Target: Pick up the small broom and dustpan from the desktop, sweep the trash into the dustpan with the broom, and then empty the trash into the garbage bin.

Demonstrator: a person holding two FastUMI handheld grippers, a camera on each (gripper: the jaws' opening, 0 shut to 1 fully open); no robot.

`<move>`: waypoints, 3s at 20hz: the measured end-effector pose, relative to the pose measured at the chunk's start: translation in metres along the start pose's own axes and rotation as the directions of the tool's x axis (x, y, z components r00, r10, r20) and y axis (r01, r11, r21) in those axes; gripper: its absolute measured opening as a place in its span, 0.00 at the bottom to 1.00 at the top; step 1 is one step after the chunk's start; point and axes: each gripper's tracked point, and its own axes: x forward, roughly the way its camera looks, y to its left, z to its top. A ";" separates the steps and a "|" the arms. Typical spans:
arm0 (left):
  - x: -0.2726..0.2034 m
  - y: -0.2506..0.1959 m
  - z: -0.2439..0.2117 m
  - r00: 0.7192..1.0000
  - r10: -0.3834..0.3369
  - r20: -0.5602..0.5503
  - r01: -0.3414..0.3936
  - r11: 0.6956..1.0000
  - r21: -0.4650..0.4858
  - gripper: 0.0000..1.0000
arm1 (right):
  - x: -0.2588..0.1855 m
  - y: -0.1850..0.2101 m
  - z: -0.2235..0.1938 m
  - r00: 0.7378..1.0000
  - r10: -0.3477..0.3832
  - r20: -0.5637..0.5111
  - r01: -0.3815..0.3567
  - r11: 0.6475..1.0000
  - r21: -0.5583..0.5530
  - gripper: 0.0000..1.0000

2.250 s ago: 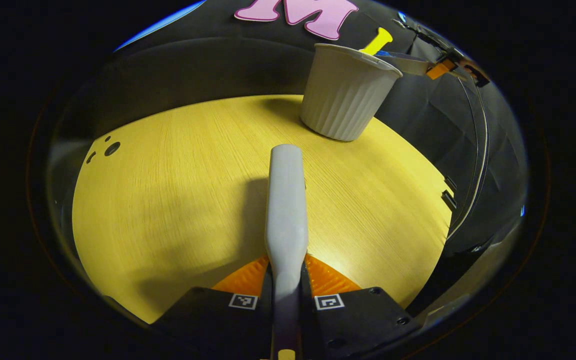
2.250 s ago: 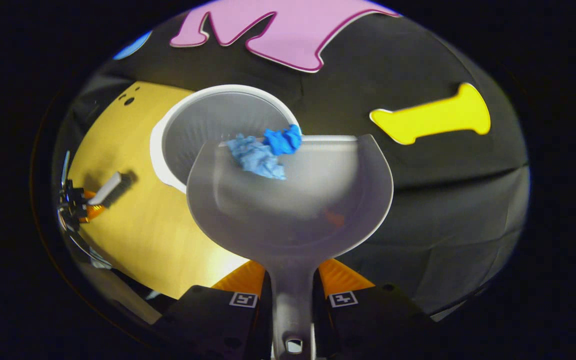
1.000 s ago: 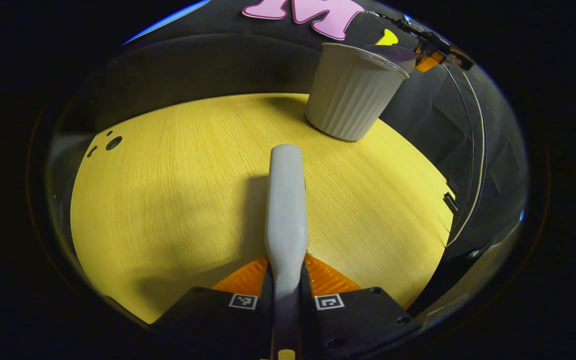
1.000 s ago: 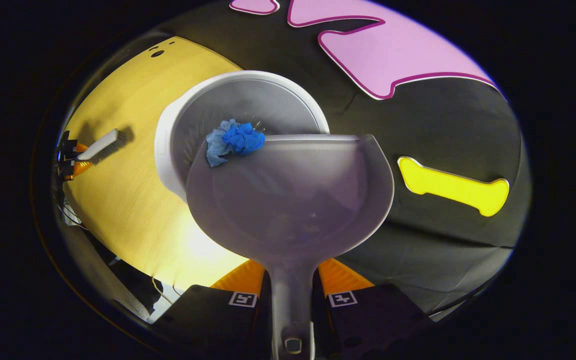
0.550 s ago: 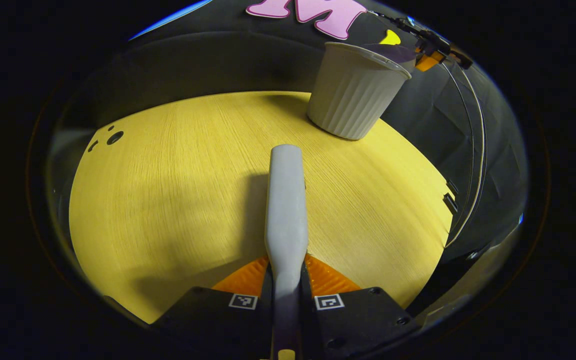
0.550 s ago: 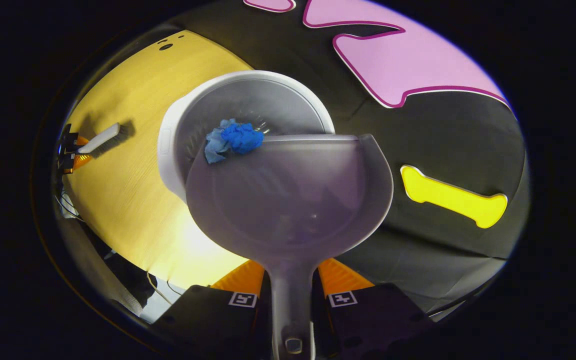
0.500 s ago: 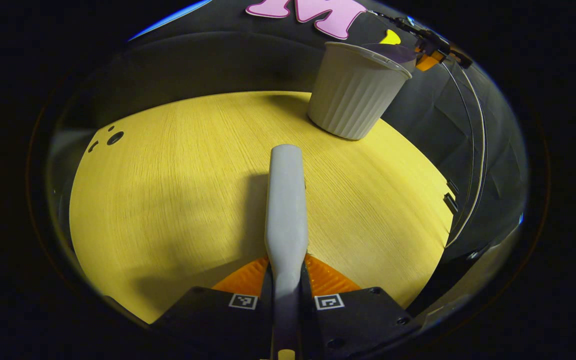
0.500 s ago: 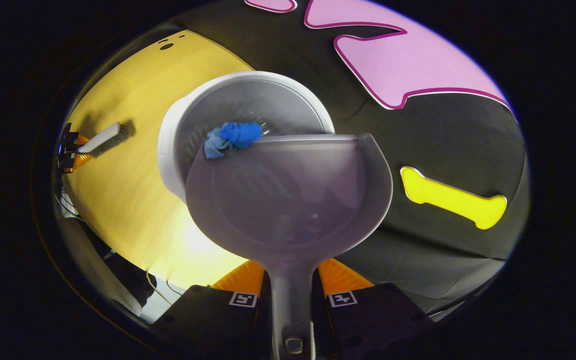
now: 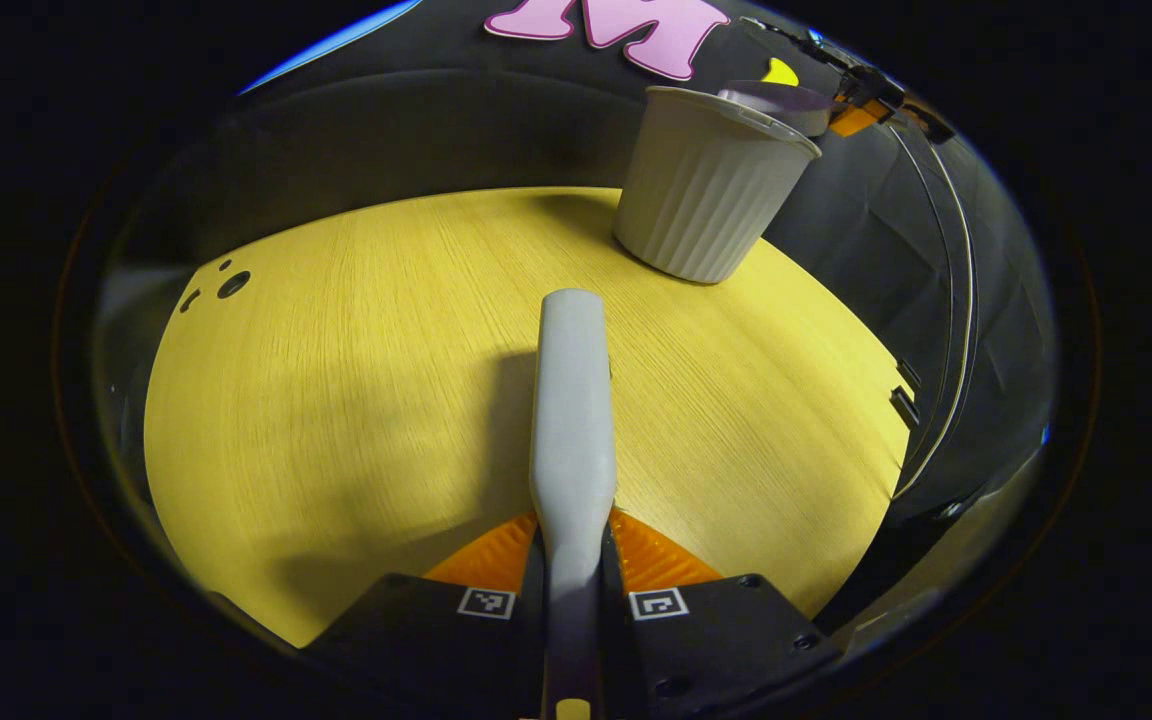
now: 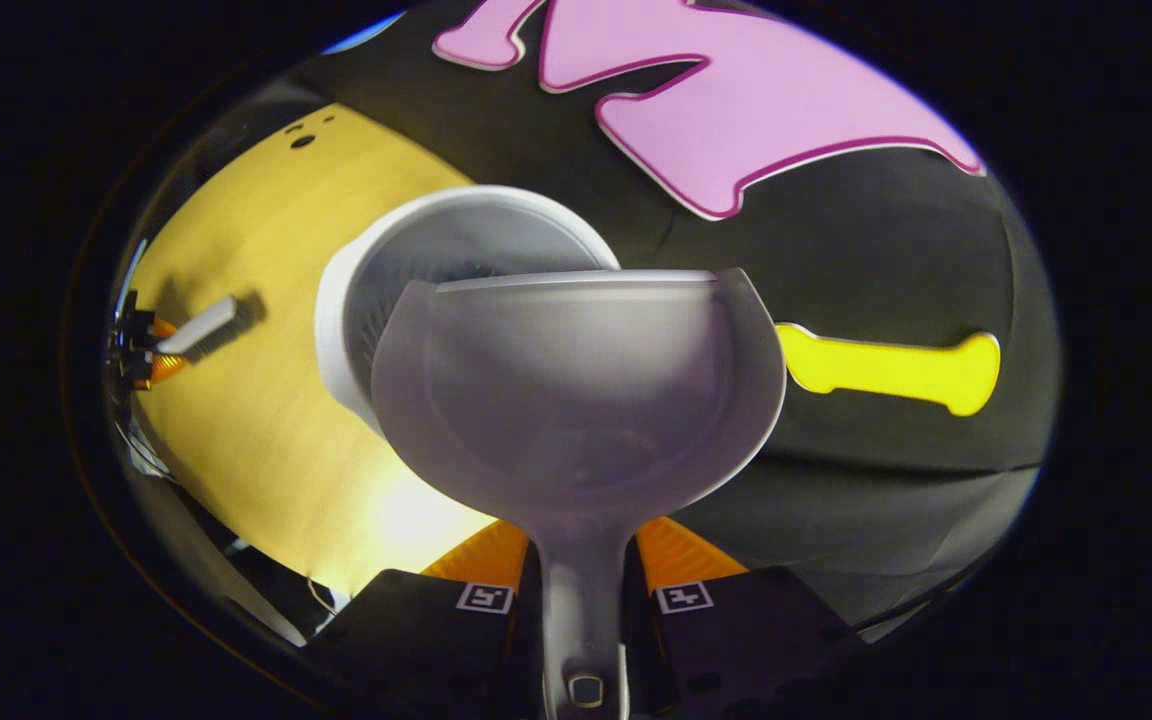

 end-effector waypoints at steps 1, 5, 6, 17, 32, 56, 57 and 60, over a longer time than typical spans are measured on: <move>0.001 0.000 0.000 1.000 0.006 0.000 -0.006 1.000 0.001 0.27 | -0.007 0.003 -0.002 0.999 0.018 0.033 -0.020 0.999 0.045 0.37; 0.000 0.003 0.001 1.000 0.026 -0.007 -0.026 1.000 -0.002 0.27 | -0.050 0.023 -0.012 0.982 0.078 0.171 -0.103 0.985 0.140 0.37; -0.001 0.005 0.001 1.000 0.028 -0.009 -0.028 1.000 -0.010 0.27 | -0.060 0.031 -0.019 0.976 0.096 0.197 -0.127 0.981 0.149 0.37; 0.000 0.011 0.002 0.996 0.088 -0.035 -0.088 0.996 -0.003 0.27 | -0.068 0.189 -0.118 0.927 0.285 0.245 -0.337 0.919 0.204 0.36; 0.015 0.006 0.003 0.983 0.159 -0.086 -0.161 0.987 -0.018 0.30 | 0.079 0.333 -0.163 0.913 0.383 0.141 -0.408 0.844 0.348 0.37; 0.012 0.006 0.011 0.949 0.295 -0.114 -0.289 0.955 0.066 0.33 | 0.096 0.367 -0.175 0.884 0.440 0.157 -0.466 0.815 0.344 0.41; 0.012 0.005 0.013 0.949 0.297 -0.110 -0.290 0.954 0.073 0.33 | 0.093 0.361 -0.176 0.884 0.439 0.164 -0.468 0.811 0.352 0.41; 0.006 0.002 0.018 0.949 0.301 -0.098 -0.293 0.952 0.086 0.37 | 0.076 0.350 -0.178 0.881 0.434 0.190 -0.473 0.800 0.370 0.41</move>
